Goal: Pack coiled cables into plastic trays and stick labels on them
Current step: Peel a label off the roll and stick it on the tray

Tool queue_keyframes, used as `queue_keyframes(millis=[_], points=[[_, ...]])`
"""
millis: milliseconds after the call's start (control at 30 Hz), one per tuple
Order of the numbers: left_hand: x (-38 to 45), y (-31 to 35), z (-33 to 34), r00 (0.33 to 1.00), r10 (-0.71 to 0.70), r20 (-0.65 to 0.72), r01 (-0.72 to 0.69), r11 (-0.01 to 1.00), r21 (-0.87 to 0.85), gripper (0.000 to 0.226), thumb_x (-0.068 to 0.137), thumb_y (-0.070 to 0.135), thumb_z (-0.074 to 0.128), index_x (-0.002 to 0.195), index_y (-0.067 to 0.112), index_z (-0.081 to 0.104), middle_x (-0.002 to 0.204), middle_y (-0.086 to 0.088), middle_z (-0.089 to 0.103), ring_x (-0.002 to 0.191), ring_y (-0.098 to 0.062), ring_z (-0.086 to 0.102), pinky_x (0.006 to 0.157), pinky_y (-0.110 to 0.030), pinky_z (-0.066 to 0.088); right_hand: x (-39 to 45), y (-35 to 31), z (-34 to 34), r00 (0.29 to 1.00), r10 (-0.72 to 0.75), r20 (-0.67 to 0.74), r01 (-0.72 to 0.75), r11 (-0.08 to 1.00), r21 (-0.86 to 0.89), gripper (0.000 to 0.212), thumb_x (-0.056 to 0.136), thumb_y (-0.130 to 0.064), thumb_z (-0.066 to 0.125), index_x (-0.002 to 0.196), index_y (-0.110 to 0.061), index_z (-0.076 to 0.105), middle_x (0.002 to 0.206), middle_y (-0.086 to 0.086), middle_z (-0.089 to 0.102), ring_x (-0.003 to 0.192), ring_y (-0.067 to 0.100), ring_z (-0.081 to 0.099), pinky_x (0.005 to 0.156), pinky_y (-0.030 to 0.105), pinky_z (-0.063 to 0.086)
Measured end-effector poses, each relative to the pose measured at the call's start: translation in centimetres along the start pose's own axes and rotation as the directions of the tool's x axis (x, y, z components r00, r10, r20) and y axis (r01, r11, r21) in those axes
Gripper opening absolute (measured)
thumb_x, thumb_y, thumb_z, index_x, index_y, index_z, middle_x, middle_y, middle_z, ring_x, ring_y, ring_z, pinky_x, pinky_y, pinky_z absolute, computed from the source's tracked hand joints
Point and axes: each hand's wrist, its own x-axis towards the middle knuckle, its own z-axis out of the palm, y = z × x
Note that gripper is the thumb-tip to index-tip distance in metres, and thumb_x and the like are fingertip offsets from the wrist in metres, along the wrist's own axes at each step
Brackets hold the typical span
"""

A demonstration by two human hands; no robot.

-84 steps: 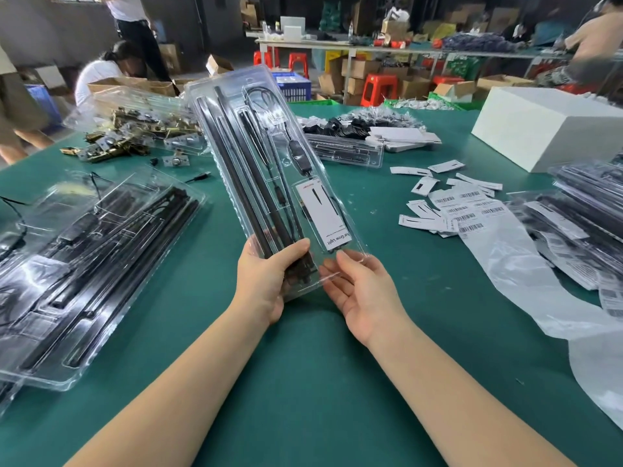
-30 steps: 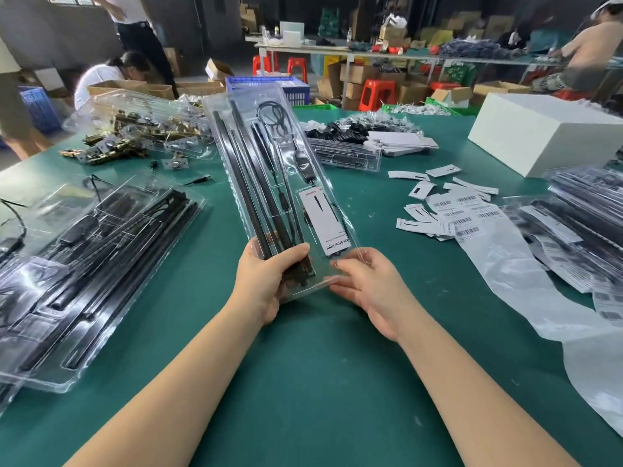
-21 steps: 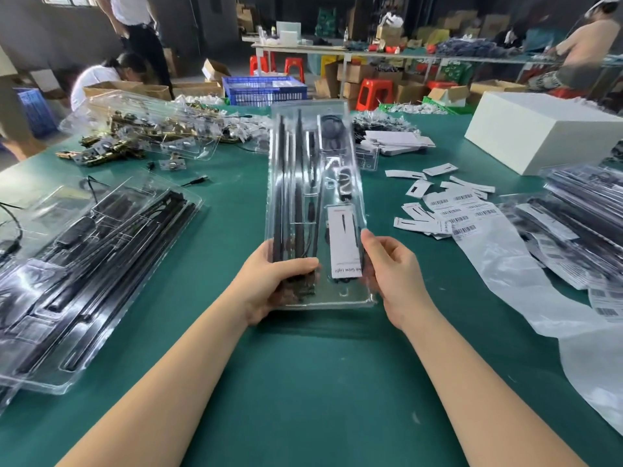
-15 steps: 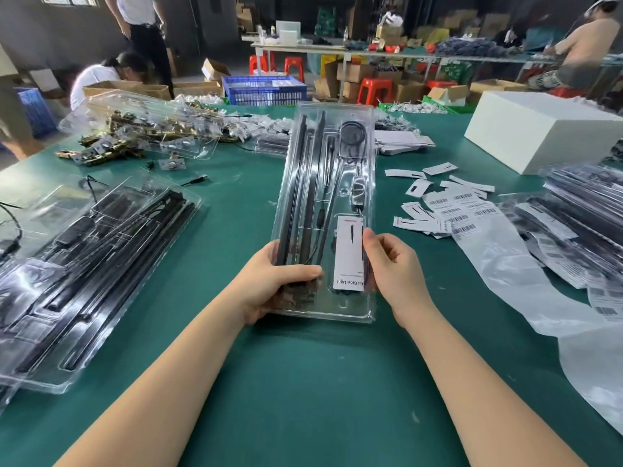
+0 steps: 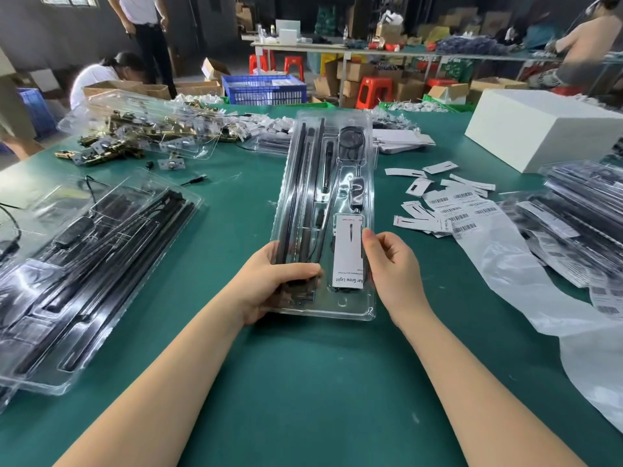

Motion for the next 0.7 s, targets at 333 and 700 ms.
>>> queue_keyframes(millis=[333, 700], points=[[0.57, -0.93, 0.69, 0.990, 0.074, -0.118, -0.068, 0.996, 0.055, 0.048, 0.063, 0.005, 0.087, 0.103, 0.007, 0.060, 0.094, -0.014, 0.074, 0.082, -0.032, 0.072, 0.065, -0.040, 0.057, -0.67, -0.44, -0.13, 0.963, -0.130, -0.235, 0.075, 0.971, -0.228, 0.030, 0.087, -0.029, 0.070, 0.113, -0.013, 0.072, 0.096, -0.003, 0.070, 0.083, 0.007, 0.060, 0.073, -0.002, 0.036], [0.60, -0.99, 0.78, 0.987, 0.084, -0.138, -0.077, 0.995, 0.058, 0.049, 0.062, 0.005, 0.087, 0.102, 0.006, 0.059, 0.088, -0.015, 0.073, 0.075, -0.029, 0.072, 0.063, -0.037, 0.057, -0.07, -0.22, -0.88, 0.989, 0.099, -0.106, -0.111, 0.987, -0.114, 0.009, 0.082, -0.033, 0.074, 0.074, -0.029, 0.072, 0.066, -0.015, 0.069, 0.055, 0.002, 0.061, 0.056, 0.015, 0.047]])
